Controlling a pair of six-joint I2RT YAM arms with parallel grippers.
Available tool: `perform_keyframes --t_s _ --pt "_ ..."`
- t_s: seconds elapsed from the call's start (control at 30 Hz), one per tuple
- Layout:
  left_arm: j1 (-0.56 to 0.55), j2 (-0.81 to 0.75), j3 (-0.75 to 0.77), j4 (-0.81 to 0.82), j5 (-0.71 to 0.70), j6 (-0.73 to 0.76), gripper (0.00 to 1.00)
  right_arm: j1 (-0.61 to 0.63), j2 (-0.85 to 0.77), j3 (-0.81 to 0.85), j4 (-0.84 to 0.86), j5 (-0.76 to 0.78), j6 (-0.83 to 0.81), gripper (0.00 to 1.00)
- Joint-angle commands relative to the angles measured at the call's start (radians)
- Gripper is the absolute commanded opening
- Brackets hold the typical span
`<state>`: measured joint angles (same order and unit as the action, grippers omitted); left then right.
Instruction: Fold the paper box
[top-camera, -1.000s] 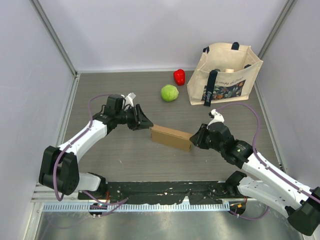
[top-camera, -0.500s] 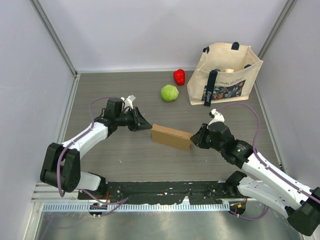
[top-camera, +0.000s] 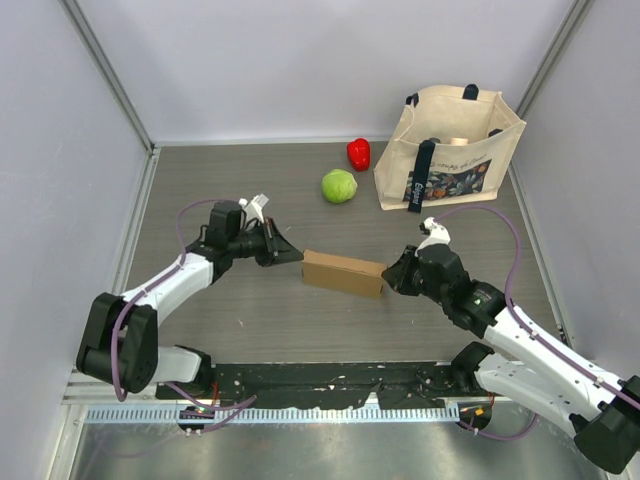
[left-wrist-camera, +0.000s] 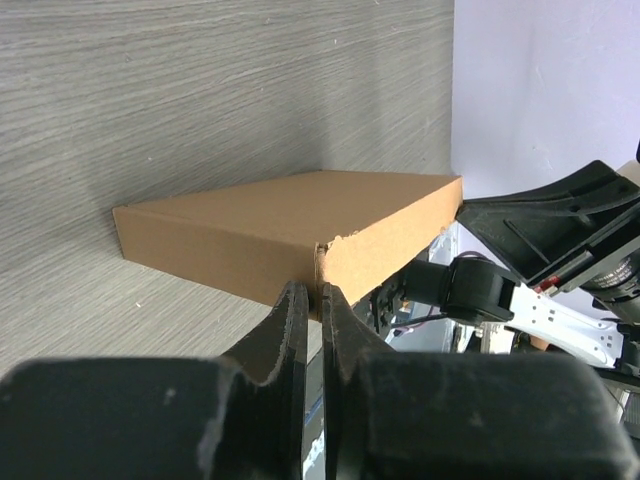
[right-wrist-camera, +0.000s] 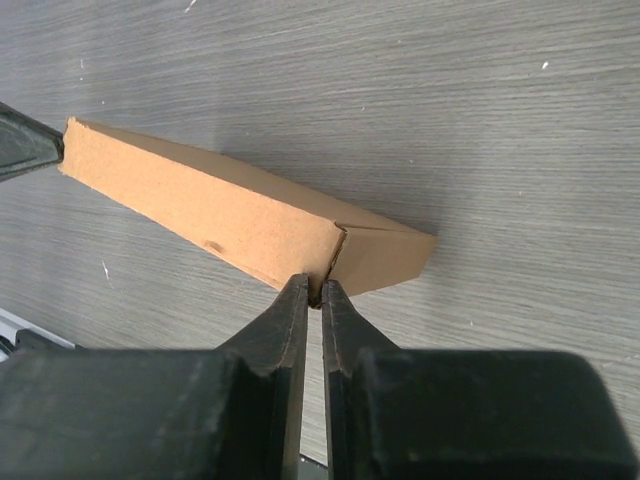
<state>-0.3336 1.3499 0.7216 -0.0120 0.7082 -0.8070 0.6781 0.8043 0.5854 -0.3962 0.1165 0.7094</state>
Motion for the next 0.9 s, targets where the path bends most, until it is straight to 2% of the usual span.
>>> perform_keyframes --t_s 0.0,0.17,0.27,0.37,0.47,0.57,0.67,0.7,0.87 --pt "-0.019 -0.001 -0.080 -0.157 -0.061 0.049 0.07 0.001 0.021 -0.079 -0.004 -0.103 -0.028 0.09" --pt "-0.019 -0.095 -0.113 -0.235 -0.085 0.055 0.11 0.003 0.015 -0.137 0.000 -0.236 0.013 0.14" --pt "-0.019 -0.152 -0.116 -0.302 -0.119 0.075 0.18 0.005 -0.017 -0.142 -0.051 -0.253 0.027 0.16" --pt "-0.019 -0.202 -0.110 -0.351 -0.138 0.084 0.29 0.003 -0.040 -0.115 -0.108 -0.252 0.022 0.19" --pt "-0.019 -0.260 -0.067 -0.414 -0.167 0.094 0.45 0.003 -0.051 -0.067 -0.147 -0.242 0.015 0.26" --pt "-0.019 -0.296 -0.010 -0.474 -0.190 0.107 0.51 0.003 -0.047 -0.024 -0.165 -0.216 -0.002 0.34" --pt "-0.019 -0.301 0.048 -0.532 -0.199 0.137 0.52 0.003 -0.034 0.002 -0.165 -0.186 -0.016 0.41" --pt "-0.019 -0.296 0.062 -0.537 -0.207 0.140 0.56 0.003 -0.022 0.004 -0.161 -0.179 -0.018 0.43" --pt "-0.019 -0.212 0.061 -0.435 -0.188 0.124 0.63 0.001 0.058 0.005 -0.078 -0.101 -0.030 0.47"
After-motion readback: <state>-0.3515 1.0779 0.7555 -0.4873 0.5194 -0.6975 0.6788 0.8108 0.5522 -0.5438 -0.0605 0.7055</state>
